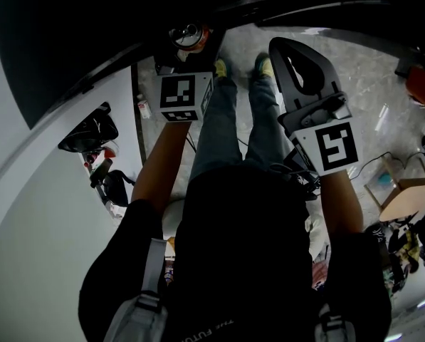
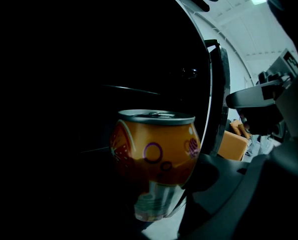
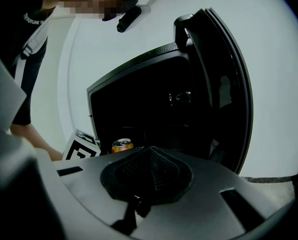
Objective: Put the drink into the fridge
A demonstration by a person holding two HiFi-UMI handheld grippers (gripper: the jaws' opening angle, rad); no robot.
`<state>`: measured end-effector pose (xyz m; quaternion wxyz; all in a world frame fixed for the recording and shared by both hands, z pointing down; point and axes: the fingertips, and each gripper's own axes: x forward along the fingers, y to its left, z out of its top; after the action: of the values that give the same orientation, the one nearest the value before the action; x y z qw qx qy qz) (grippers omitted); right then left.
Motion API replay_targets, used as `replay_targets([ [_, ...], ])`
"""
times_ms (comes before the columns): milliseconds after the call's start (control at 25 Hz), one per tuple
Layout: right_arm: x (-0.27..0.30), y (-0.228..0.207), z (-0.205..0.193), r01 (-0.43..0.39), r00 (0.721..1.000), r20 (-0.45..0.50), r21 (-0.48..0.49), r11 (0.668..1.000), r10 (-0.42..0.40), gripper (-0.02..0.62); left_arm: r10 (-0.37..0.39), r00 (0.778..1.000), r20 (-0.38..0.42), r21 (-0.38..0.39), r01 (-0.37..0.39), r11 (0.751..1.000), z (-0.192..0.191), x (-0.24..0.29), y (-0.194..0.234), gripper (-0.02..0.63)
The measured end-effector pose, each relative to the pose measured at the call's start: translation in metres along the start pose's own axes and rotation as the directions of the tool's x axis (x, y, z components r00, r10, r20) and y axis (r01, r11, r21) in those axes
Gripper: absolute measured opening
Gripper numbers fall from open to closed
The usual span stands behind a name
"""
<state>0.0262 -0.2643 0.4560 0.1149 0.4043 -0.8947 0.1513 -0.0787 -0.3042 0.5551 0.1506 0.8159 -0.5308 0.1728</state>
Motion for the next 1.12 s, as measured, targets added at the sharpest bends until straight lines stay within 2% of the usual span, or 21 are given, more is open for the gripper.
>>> replay_targets([
  [560, -0.002, -0.006, -0.022, -0.012, 0.999, -0.039, 0.041, 0.999, 0.013, 0.014, 0.072, 0.996, -0.052, 0.019, -0.071, 0.997, -0.025, 0.054, 0.038, 0.345],
  [920, -0.002, -0.009, -0.022, 0.019, 0.999, -0.043, 0.041, 0.999, -0.017, 0.013, 0.107, 0.991, -0.085, -0.021, -0.109, 0.994, -0.035, 0.071, 0.063, 0.345],
  [1120, -0.003, -0.01, -0.022, 0.034, 0.998, -0.046, 0.034, 0.999, -0.033, 0.013, 0.112, 0.991, -0.071, -0.035, -0.114, 0.993, -0.033, 0.079, 0.068, 0.345],
])
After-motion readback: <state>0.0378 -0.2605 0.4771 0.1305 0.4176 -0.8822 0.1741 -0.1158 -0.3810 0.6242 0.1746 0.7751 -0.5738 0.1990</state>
